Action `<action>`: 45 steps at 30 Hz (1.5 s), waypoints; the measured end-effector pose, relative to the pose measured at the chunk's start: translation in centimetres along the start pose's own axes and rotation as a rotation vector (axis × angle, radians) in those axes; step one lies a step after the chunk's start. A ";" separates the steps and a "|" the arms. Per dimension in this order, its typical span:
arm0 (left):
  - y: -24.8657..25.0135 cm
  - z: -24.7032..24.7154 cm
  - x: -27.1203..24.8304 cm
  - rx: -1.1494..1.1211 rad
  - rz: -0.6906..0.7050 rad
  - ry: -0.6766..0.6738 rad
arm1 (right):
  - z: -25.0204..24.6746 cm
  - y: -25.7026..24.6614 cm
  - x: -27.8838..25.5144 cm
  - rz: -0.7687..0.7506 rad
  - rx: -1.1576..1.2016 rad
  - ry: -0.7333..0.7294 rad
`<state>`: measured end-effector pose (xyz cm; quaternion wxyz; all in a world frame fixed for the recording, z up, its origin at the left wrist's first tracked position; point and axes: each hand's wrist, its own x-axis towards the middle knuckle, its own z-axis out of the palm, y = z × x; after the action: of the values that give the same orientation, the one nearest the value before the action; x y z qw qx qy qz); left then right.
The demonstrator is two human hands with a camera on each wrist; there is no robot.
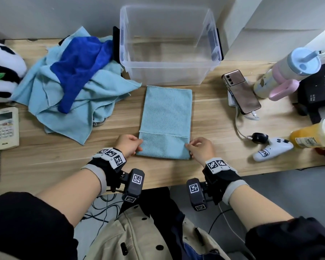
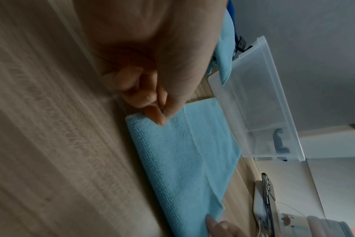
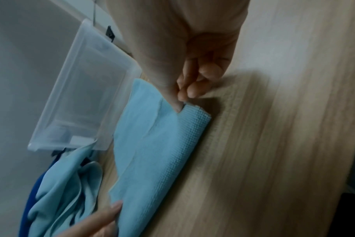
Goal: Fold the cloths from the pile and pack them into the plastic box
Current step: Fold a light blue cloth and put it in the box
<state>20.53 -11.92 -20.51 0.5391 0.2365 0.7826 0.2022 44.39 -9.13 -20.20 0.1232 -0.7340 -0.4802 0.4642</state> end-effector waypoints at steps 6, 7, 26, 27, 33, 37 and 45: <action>0.1 0.1 0.6 -0.006 -0.009 0.006 | 0.9 -1.8 -1.3 -0.427 -0.162 -0.262; 0.2 0.0 0.6 -0.007 -0.011 0.002 | 1.1 -1.8 -1.4 -0.506 -0.291 -0.303; 2.3 -1.8 -0.6 0.074 0.388 -0.414 | -0.4 -5.3 0.4 -0.496 -0.342 -0.278; 1.9 -1.8 -0.3 0.097 0.395 -0.422 | -0.5 -5.2 0.6 -0.467 -0.298 -0.287; 1.2 -1.3 1.0 0.066 0.351 -0.281 | -1.5 -3.6 1.9 -0.274 -0.178 -0.311; 1.5 -1.2 1.7 0.072 0.301 -0.191 | -1.3 -3.1 2.3 -0.266 -0.103 -0.267; 1.7 -0.9 2.5 0.144 0.237 -0.073 | -0.1 -2.4 3.9 -0.196 -0.073 -0.152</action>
<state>19.22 -9.12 -21.08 0.5211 0.3724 0.7417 0.1989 43.52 -4.72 -20.84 0.1044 -0.6503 -0.5742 0.4863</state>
